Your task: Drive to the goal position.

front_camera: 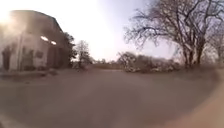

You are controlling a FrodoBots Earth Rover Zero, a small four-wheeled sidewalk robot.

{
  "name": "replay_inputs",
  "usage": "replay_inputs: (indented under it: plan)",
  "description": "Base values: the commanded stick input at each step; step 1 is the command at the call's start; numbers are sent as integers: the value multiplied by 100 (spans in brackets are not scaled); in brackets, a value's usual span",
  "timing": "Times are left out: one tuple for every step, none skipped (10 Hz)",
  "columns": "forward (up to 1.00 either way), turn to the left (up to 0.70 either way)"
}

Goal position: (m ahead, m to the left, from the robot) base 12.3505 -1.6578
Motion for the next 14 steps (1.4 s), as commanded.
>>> replay_inputs:
  plan:
    - [70,0]
    - [70,0]
    - [70,0]
    - [70,0]
    - [70,0]
    - [70,0]
    - [70,0]
    - [70,0]
    - [70,0]
    - [70,0]
    - [70,0]
    - [70,0]
    - [70,0]
    - [70,0]
